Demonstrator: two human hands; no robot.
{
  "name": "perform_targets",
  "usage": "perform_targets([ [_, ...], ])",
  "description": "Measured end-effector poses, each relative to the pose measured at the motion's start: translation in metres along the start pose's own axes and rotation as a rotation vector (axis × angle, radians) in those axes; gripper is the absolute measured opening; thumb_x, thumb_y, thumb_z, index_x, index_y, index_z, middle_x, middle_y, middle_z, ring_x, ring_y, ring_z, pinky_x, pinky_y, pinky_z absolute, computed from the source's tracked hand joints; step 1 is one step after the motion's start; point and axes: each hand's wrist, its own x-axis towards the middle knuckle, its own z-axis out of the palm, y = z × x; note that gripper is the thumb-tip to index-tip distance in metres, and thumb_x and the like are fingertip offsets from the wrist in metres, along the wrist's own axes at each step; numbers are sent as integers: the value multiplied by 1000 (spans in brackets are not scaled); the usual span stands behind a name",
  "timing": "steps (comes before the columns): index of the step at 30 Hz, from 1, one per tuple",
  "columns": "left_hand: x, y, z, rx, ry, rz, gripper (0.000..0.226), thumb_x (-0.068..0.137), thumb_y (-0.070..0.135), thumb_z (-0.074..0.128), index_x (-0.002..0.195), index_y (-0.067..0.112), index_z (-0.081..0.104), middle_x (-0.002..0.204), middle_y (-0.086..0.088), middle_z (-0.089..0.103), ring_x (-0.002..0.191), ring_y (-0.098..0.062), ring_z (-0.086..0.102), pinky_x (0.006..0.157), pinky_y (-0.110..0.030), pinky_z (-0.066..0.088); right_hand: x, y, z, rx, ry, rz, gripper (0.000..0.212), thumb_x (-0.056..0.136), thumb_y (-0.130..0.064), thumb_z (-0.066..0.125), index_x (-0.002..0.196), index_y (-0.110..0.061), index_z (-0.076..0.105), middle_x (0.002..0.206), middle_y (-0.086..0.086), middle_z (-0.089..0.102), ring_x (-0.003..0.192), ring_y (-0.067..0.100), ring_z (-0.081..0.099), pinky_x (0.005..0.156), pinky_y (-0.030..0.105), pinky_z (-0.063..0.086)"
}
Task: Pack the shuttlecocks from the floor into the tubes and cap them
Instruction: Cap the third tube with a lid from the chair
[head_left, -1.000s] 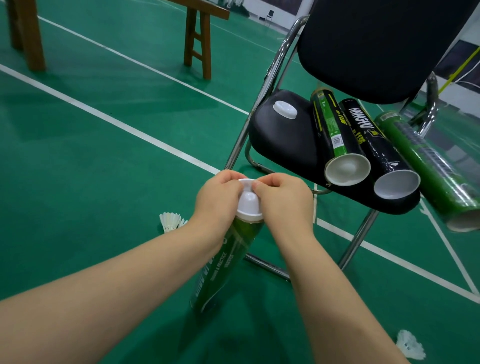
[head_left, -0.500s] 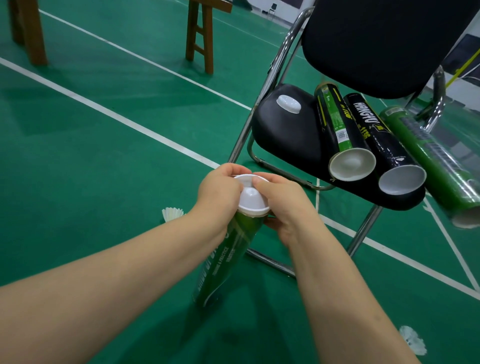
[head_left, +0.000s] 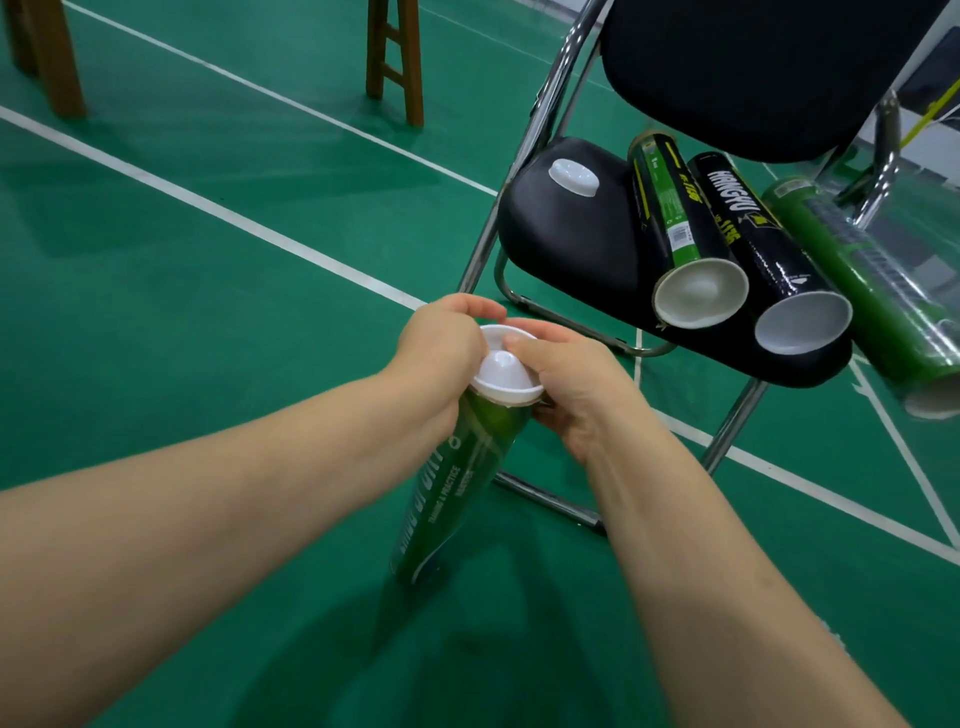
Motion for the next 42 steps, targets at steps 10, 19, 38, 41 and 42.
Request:
perform_targets([
  [10, -9, 3, -5, 45, -66, 81, 21, 86, -4, 50, 92, 9, 64, 83, -11, 65, 62, -18, 59, 43, -18, 45, -1, 7, 8, -2, 99, -55, 8, 84, -21, 62, 88, -27, 66, 93, 2, 70, 90, 22, 65, 78, 36, 55],
  [19, 0, -4, 4, 183, 35, 225, 14, 81, 8, 57, 81, 18, 66, 81, -5, 68, 66, -15, 58, 50, -19, 38, -21, 5, 13, -370, 244, -305, 24, 94, -34, 43, 114, -24, 53, 112, -2, 59, 99, 20, 53, 73, 29, 36],
  [38, 7, -10, 4, 262, 100, 350, 24, 88, 24, 57, 66, 24, 67, 69, 2, 67, 72, -18, 61, 79, -42, 53, -23, 24, 30, -272, 289, -338, 41, 100, -36, 31, 137, -23, 41, 138, -1, 48, 124, 18, 45, 94, 29, 34],
  [41, 7, -12, 7, 209, 104, 322, 23, 87, 25, 58, 66, 23, 68, 71, 0, 68, 74, -20, 63, 81, -43, 54, -24, 26, 25, -314, 261, -351, 41, 99, -39, 30, 136, -25, 41, 138, -2, 48, 123, 18, 46, 92, 31, 35],
  [42, 8, -12, 8, 202, 110, 315, 23, 87, 25, 59, 66, 23, 68, 70, 0, 68, 73, -19, 63, 81, -43, 54, -24, 26, 24, -328, 248, -352, 40, 99, -40, 30, 135, -26, 41, 137, -3, 48, 123, 19, 46, 91, 32, 36],
])
